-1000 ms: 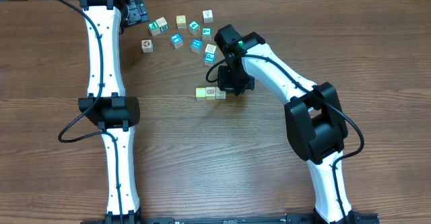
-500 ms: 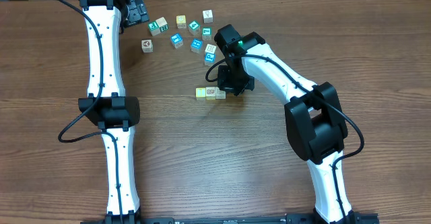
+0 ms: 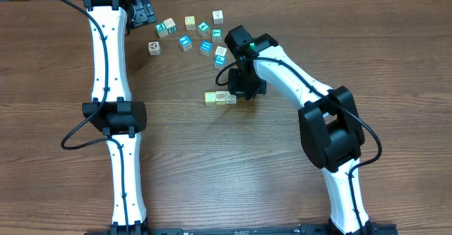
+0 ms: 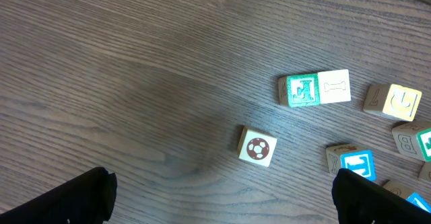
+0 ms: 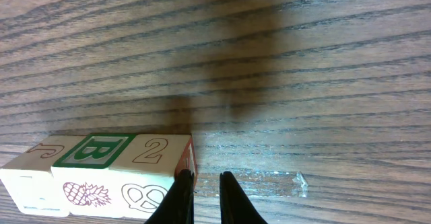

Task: Form a horizontal line
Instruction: 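Raise the right gripper and move it up toward the block cluster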

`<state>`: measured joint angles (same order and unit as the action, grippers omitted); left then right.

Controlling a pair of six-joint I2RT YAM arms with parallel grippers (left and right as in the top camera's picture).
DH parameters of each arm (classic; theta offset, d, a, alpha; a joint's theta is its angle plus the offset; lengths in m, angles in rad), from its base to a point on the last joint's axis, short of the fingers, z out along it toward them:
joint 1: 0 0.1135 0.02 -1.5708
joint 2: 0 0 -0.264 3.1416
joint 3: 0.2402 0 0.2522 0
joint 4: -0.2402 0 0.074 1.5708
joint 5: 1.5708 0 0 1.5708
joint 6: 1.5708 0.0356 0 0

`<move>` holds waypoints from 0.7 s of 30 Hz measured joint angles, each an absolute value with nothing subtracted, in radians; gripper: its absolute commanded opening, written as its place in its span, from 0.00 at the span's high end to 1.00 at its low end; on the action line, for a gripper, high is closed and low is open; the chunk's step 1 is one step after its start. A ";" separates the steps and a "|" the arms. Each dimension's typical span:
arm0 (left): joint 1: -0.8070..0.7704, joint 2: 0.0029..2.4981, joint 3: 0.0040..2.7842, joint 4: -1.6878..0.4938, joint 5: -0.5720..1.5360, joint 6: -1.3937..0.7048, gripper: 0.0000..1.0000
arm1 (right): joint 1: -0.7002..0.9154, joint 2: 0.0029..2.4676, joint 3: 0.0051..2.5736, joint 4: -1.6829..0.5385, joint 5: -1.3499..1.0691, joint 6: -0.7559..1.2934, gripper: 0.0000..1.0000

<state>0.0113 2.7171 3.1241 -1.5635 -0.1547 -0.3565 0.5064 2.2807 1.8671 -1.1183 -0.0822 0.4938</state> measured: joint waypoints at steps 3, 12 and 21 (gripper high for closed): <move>0.011 2.717 3.124 -1.563 -0.155 -0.356 0.00 | 0.506 2.281 1.867 -1.119 -0.083 0.494 0.90; 0.011 2.717 3.124 -1.563 -0.155 -0.356 0.00 | 0.506 2.281 1.867 -1.147 -0.044 0.493 0.87; 0.011 2.717 3.124 -1.563 -0.155 -0.356 0.00 | 0.445 2.281 1.992 -1.233 0.009 0.474 0.90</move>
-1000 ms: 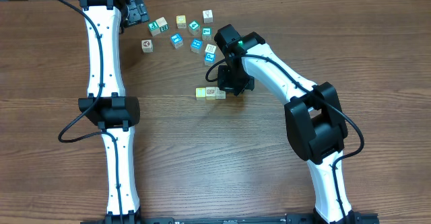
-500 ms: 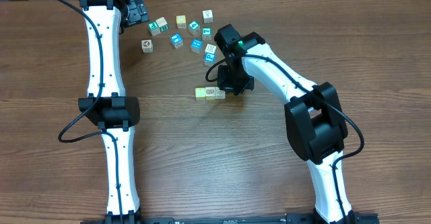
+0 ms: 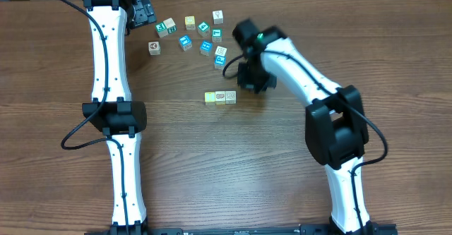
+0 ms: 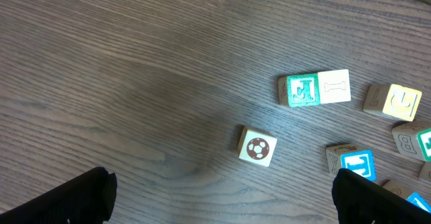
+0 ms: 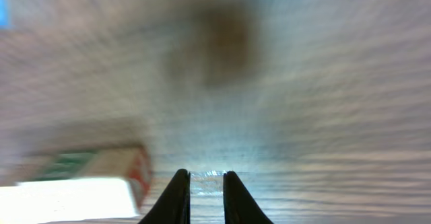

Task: Form a horizontal line
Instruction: 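Raise the right gripper and move it up toward the block cluster, then lower the right gripper onto the brown-B block in the cluster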

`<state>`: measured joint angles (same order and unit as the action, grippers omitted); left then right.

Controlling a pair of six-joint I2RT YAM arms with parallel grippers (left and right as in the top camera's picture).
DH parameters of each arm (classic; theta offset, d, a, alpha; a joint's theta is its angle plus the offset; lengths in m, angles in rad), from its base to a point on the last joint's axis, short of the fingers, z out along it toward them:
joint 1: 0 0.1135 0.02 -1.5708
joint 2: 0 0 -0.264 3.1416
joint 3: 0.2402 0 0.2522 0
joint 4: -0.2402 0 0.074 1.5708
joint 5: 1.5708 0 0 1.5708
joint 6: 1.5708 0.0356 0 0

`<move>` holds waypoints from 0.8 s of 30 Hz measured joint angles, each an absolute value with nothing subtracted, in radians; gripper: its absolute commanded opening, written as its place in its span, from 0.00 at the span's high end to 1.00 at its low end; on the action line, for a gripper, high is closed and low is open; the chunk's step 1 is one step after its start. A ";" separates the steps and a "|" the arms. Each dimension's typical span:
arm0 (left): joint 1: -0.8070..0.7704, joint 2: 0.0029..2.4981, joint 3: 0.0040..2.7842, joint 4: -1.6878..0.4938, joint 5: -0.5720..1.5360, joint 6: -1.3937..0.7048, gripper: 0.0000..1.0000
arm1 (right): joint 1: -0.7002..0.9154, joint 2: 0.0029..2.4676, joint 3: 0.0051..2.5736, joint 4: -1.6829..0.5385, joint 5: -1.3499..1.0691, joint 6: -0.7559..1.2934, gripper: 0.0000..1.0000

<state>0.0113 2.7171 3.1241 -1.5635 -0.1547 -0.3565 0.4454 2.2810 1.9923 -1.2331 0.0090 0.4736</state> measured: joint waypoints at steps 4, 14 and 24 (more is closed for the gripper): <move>0.011 2.717 3.124 -1.563 -0.155 -0.356 0.00 | 0.404 2.281 2.199 -1.205 0.018 0.470 0.87; 0.011 2.717 3.124 -1.563 -0.155 -0.356 0.00 | 0.430 2.269 2.261 -0.843 0.027 0.467 0.39; 0.011 2.717 3.124 -1.563 -0.155 -0.356 0.00 | 0.478 2.480 2.248 -0.781 0.027 0.466 0.38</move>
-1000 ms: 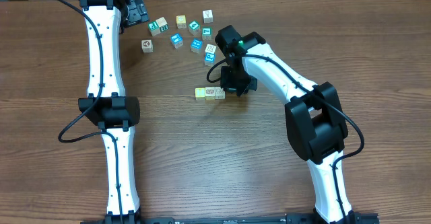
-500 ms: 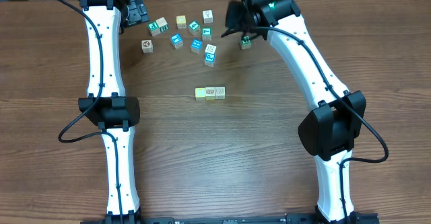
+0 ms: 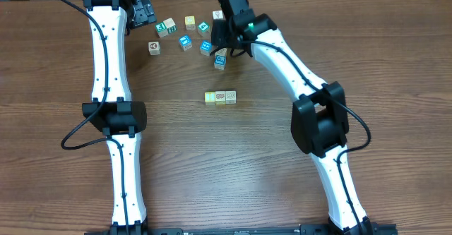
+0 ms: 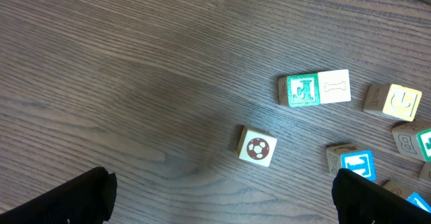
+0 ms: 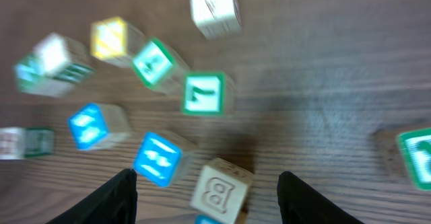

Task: Form a horizontal line
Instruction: 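Lower the right gripper onto the brown-B block in the cluster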

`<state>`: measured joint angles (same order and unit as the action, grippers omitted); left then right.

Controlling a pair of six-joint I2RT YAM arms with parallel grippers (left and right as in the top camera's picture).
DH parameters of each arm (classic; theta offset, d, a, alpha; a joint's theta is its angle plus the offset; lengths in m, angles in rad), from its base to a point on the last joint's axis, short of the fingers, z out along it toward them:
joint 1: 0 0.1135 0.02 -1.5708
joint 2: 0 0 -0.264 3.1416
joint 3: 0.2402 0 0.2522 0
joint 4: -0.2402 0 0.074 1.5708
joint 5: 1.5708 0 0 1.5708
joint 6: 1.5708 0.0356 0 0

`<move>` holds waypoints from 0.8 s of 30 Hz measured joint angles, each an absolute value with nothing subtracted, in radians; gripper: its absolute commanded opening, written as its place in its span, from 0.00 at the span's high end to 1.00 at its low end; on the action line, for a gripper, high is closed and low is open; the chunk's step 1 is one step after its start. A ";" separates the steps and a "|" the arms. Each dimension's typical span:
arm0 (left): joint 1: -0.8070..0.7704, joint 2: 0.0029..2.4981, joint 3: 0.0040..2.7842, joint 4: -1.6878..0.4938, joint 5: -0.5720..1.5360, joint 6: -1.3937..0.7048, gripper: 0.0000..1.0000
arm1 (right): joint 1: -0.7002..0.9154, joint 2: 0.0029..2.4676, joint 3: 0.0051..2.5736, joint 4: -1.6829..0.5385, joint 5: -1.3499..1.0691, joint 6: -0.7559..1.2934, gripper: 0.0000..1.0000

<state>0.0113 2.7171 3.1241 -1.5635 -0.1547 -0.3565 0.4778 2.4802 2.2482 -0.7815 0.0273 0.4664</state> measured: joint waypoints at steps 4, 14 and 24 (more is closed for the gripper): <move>0.011 2.717 3.124 -1.563 -0.155 -0.356 0.00 | 0.480 2.519 2.247 -0.791 0.027 0.467 0.41; 0.011 2.717 3.124 -1.563 -0.155 -0.356 0.00 | 0.487 2.546 2.247 -0.804 0.027 0.466 0.41; 0.011 2.717 3.124 -1.563 -0.155 -0.356 0.00 | 0.491 2.547 2.247 -0.822 0.030 0.467 0.58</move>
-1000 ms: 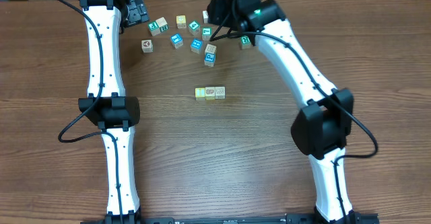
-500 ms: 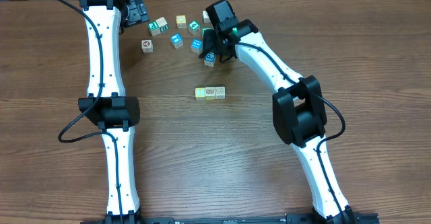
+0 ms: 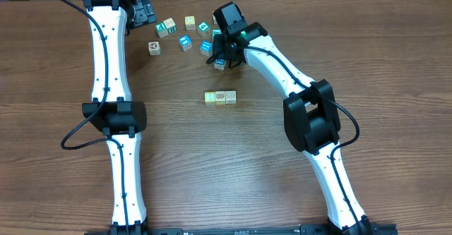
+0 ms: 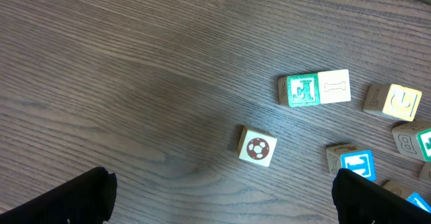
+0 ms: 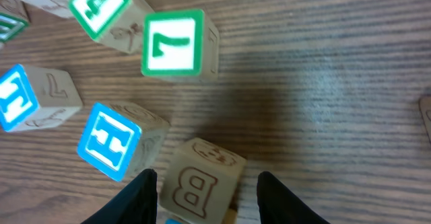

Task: Form a horizontal line
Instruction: 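Lower the right gripper onto the brown-B block in the cluster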

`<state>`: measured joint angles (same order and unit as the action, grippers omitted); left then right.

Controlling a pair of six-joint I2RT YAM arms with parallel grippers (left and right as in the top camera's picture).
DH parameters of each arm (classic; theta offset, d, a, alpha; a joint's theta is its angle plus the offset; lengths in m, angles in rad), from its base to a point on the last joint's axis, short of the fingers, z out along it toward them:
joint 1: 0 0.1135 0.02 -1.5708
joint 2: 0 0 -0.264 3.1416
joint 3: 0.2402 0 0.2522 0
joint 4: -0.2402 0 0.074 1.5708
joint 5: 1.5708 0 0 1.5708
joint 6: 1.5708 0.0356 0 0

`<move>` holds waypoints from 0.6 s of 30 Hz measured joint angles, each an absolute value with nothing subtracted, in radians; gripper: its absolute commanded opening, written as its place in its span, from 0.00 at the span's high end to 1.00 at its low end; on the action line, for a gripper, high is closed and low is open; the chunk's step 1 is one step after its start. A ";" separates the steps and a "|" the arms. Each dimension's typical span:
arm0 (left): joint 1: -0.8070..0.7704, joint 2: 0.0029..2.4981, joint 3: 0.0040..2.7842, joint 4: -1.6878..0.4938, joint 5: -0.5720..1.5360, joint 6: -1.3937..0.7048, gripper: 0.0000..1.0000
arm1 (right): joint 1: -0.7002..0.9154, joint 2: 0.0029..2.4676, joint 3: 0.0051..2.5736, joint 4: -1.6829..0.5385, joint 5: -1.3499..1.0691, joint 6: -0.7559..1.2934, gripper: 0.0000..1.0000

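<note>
A row of three wooden blocks (image 3: 220, 97) lies side by side mid-table. Loose letter blocks are scattered at the back. My right gripper (image 5: 209, 200) is open and low over that cluster, and a plain wooden B block (image 5: 202, 183) sits between its fingers (image 5: 141, 197). Overhead, the right gripper (image 3: 224, 50) is behind the row. My left gripper (image 4: 219, 204) hangs open above bare wood at the far left (image 3: 145, 10), holding nothing.
Close around the B block are a blue H block (image 5: 111, 140), a green 7 block (image 5: 174, 42) and a green 4 block (image 5: 101, 2). The left wrist view shows a soccer-ball block (image 4: 256, 147), a green block joined to a bone block (image 4: 314, 89), and a yellow block (image 4: 392, 101).
My right gripper, open and higher over the loose cluster before, is now lower, with the B block between its fingers. The left arm and the three-block row have not moved.
My right gripper was shut at the right end of the three-block row, beside the 2 block. Then it was off the row, still shut. Then it was open over the loose blocks at the back, and now it straddles the B block.
</note>
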<state>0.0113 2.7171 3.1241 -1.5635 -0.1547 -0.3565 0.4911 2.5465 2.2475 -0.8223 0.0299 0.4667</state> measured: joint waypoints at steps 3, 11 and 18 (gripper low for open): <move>0.011 2.717 3.124 -1.563 -0.155 -0.356 0.00 | 0.486 2.547 2.247 -0.853 0.027 0.467 0.58; 0.011 2.717 3.124 -1.563 -0.155 -0.356 0.00 | 0.438 2.545 2.247 -0.925 0.026 0.434 0.58; 0.011 2.717 3.124 -1.563 -0.155 -0.356 0.00 | 0.428 2.544 2.247 -0.918 0.046 0.373 0.51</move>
